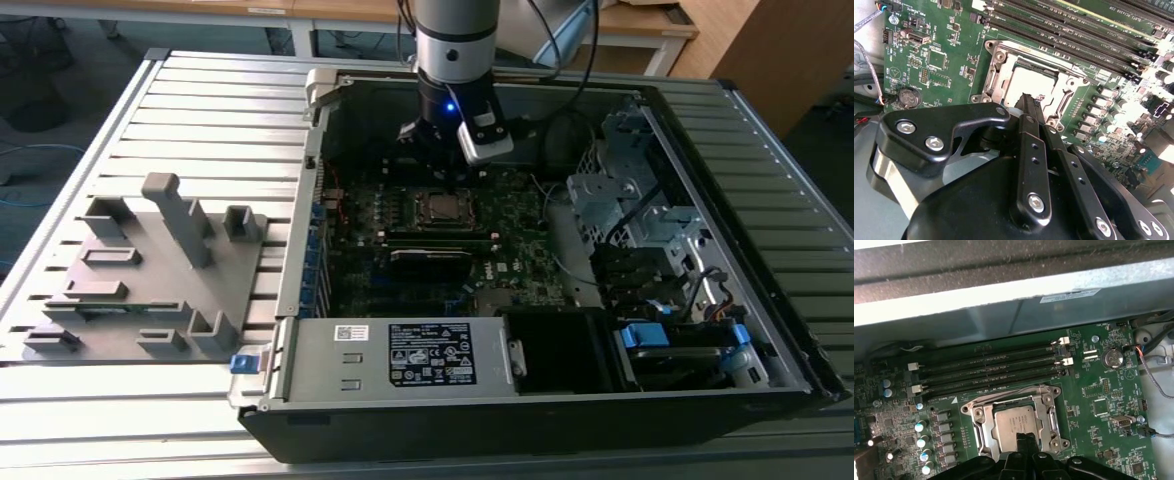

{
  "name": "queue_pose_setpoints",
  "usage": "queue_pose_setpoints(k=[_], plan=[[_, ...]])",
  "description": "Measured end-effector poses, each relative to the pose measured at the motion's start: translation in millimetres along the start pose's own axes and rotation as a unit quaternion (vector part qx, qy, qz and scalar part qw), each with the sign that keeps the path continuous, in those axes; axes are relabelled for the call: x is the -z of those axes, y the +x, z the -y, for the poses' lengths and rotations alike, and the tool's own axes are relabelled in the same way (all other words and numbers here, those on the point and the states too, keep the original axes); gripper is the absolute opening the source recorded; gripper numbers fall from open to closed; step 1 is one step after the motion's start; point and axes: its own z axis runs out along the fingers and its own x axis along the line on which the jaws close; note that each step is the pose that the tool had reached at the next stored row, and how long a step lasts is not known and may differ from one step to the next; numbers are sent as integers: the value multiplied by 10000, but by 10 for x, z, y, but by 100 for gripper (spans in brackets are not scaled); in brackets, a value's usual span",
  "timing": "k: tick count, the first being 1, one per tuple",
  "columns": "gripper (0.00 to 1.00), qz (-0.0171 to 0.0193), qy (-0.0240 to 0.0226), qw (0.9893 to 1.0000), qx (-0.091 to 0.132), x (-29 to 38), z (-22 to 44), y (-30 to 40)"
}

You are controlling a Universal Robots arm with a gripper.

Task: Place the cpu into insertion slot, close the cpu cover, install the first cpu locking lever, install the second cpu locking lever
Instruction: 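Install the second cpu locking lever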

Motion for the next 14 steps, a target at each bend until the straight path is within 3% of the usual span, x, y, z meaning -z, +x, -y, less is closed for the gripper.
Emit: queue_pose_setpoints(k=[14], plan=[[10, 0, -2, 10000, 0, 17, 18, -5]])
